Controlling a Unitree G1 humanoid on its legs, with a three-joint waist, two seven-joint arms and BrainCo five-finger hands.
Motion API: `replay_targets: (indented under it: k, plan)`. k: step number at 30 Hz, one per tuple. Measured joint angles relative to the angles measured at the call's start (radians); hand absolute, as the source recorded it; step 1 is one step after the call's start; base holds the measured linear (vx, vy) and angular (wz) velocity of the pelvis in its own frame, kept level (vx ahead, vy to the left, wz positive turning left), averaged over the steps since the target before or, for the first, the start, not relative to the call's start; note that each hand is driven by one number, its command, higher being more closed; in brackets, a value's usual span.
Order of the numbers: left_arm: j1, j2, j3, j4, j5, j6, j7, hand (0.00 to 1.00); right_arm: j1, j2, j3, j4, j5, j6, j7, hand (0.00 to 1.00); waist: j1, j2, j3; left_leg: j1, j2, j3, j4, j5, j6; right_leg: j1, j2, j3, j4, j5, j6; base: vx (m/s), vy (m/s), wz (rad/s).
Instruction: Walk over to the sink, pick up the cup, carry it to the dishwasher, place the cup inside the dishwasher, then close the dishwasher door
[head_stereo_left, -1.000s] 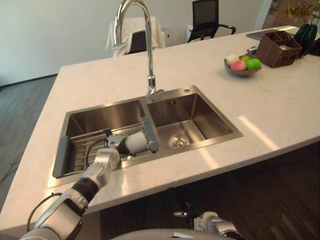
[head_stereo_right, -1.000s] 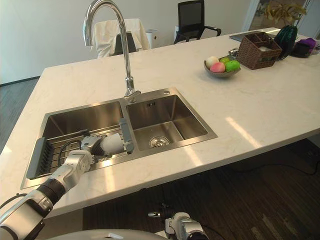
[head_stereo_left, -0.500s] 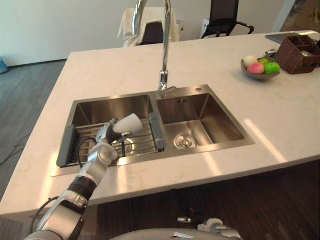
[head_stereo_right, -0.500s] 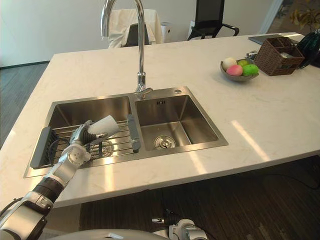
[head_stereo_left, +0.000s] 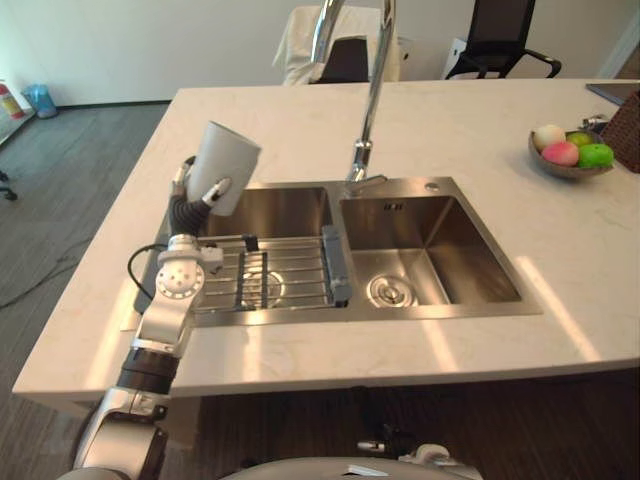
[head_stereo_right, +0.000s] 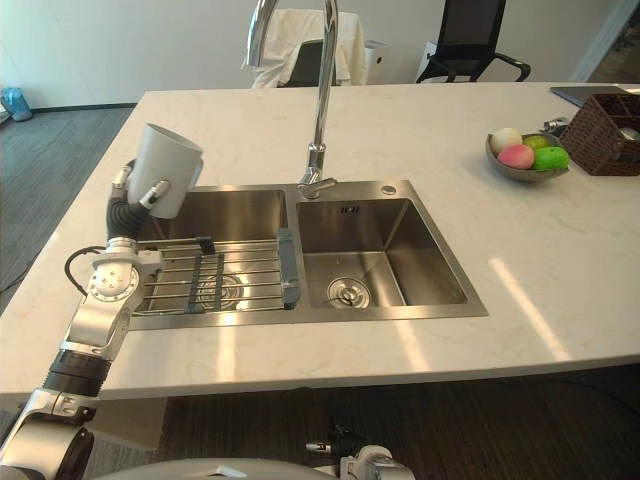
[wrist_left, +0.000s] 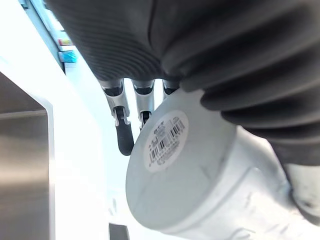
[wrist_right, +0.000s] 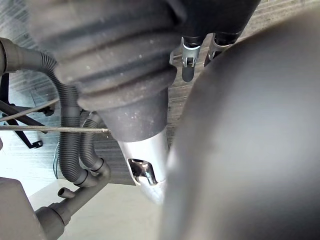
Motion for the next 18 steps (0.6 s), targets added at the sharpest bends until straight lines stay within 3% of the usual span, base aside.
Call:
replay_targets:
  k: [4,6,13,14,15,18]
  plan:
    - [0.051,-0.024,0.045,-0.073,-0.06,-0.075,0.038,1.0,0.003,0.003,-0.002,0.006,0.02,-0.007,-0.003,0.0,0.01,-0.01,-0.005,-0.017,-0.002,-0.021,0.0,0.002,-0.002,-0.003,0.001,-0.024,-0.001,-0.002,-0.001,0.01,-0.039,0.18]
    - [0.082,-0.038,0.073,-0.111,-0.058,-0.121,0.069,1.0,0.007,0.008,-0.012,0.006,0.082,-0.005,-0.019,0.0,0.027,-0.017,-0.007,-0.018,-0.001,-0.021,0.0,0.002,-0.002,-0.004,0.001,-0.024,-0.001,-0.003,-0.002,0.0,-0.018,0.0]
    - [0.172,-0.092,0.143,-0.279,-0.056,-0.207,0.117,1.0,0.028,0.028,-0.078,0.034,0.165,-0.01,-0.03,0.0,0.035,-0.028,-0.038,-0.056,0.012,-0.027,0.0,0.027,-0.007,-0.04,0.007,-0.018,0.012,0.006,-0.018,-0.03,-0.022,0.03]
    - [0.177,-0.097,0.143,-0.288,-0.055,-0.214,0.118,1.0,0.031,0.03,-0.084,0.034,0.165,-0.011,-0.03,0.0,0.036,-0.028,-0.039,-0.057,0.013,-0.028,0.0,0.031,-0.008,-0.04,0.009,-0.018,0.012,0.008,-0.019,-0.05,-0.016,0.03]
    - [0.233,-0.111,0.18,-0.436,0.001,-0.276,0.155,1.0,0.06,0.007,-0.087,0.034,0.174,-0.027,-0.022,0.0,0.054,0.007,-0.059,-0.112,0.022,-0.049,0.0,0.064,0.009,-0.076,0.021,-0.022,-0.035,0.066,-0.014,0.0,0.0,0.0]
    - [0.233,-0.111,0.18,-0.436,0.001,-0.276,0.155,1.0,0.06,0.007,-0.087,0.034,0.174,-0.027,-0.022,0.0,0.054,0.008,-0.059,-0.112,0.022,-0.049,0.0,0.064,0.009,-0.076,0.021,-0.021,-0.035,0.066,-0.014,0.0,0.0,0.0]
